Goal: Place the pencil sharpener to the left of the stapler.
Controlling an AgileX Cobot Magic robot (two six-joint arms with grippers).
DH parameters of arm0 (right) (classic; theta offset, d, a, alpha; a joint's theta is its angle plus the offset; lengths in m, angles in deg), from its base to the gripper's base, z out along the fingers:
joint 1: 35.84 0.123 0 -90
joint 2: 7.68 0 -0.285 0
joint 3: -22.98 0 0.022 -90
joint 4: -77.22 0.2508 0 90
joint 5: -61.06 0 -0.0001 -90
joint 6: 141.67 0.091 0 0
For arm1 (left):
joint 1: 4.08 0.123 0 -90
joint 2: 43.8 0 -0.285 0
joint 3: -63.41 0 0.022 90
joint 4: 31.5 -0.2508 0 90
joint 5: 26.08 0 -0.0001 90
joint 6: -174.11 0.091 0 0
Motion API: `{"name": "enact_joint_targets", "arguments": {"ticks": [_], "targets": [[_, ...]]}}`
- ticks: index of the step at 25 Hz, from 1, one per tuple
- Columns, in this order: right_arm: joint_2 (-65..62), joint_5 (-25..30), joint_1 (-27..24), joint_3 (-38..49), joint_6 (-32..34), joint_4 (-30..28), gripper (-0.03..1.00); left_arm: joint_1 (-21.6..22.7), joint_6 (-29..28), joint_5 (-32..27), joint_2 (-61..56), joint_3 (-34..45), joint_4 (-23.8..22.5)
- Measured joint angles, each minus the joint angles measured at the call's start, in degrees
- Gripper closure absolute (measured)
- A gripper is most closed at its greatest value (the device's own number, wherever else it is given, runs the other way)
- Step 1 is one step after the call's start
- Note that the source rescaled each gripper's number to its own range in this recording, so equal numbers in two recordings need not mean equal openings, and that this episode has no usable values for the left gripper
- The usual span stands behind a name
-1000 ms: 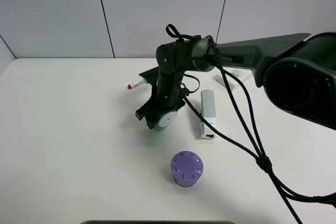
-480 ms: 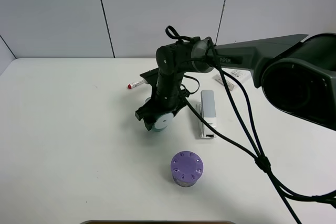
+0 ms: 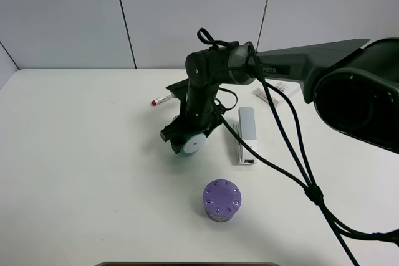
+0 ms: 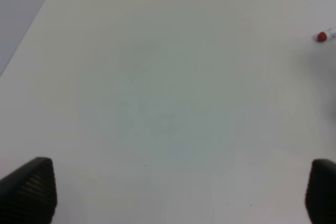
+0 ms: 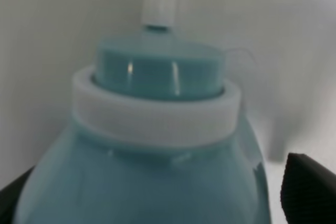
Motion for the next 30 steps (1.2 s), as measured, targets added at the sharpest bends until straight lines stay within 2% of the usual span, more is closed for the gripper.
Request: {"name": "enact_joint_targets", "arguments": {"ticks": [19,30], "targets": [[-11.48,4.85,0.00,0.00,0.00,-0.02,0.18,0.00,0.00,0.00,0.00,0.00,0.00],[-23.65,12.36,0.00,0.00,0.00,-1.15,0.18,0.00,0.00,0.00,0.00,0.00,0.00]]}}
